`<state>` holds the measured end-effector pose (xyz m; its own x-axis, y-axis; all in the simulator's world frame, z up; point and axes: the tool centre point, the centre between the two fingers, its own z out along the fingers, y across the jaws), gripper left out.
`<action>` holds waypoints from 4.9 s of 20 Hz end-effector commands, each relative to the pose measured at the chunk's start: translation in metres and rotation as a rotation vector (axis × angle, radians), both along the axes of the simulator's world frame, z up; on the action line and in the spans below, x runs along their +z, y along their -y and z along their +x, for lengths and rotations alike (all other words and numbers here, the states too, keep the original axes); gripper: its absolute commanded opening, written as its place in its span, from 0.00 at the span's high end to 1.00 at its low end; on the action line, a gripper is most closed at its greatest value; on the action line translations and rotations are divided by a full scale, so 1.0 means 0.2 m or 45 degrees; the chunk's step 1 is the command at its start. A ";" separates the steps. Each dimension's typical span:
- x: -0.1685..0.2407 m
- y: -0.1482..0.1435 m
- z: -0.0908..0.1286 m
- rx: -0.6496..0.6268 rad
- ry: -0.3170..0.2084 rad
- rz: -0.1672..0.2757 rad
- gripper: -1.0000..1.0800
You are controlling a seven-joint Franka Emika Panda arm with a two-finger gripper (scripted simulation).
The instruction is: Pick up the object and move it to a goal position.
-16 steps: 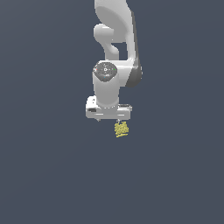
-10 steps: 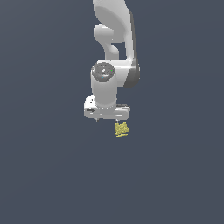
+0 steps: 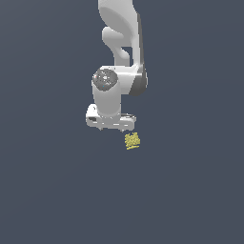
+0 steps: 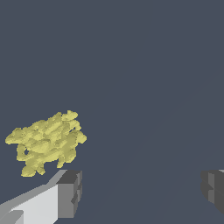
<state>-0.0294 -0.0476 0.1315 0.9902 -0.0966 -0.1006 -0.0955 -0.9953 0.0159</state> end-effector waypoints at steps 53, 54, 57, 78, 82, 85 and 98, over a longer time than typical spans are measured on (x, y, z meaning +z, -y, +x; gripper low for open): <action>-0.16 -0.46 0.04 -1.388 0.108 -0.071 0.04; -0.16 -0.46 0.04 -1.409 0.109 -0.071 0.04; -0.17 -0.48 0.04 -1.463 0.113 -0.071 0.04; -0.35 -0.50 0.04 -1.541 0.118 -0.072 0.04; -0.41 -0.51 0.04 -1.542 0.118 -0.072 0.04; -0.42 -0.51 0.04 -1.542 0.118 -0.072 0.04; -0.41 -0.50 0.04 -1.543 0.120 -0.070 1.00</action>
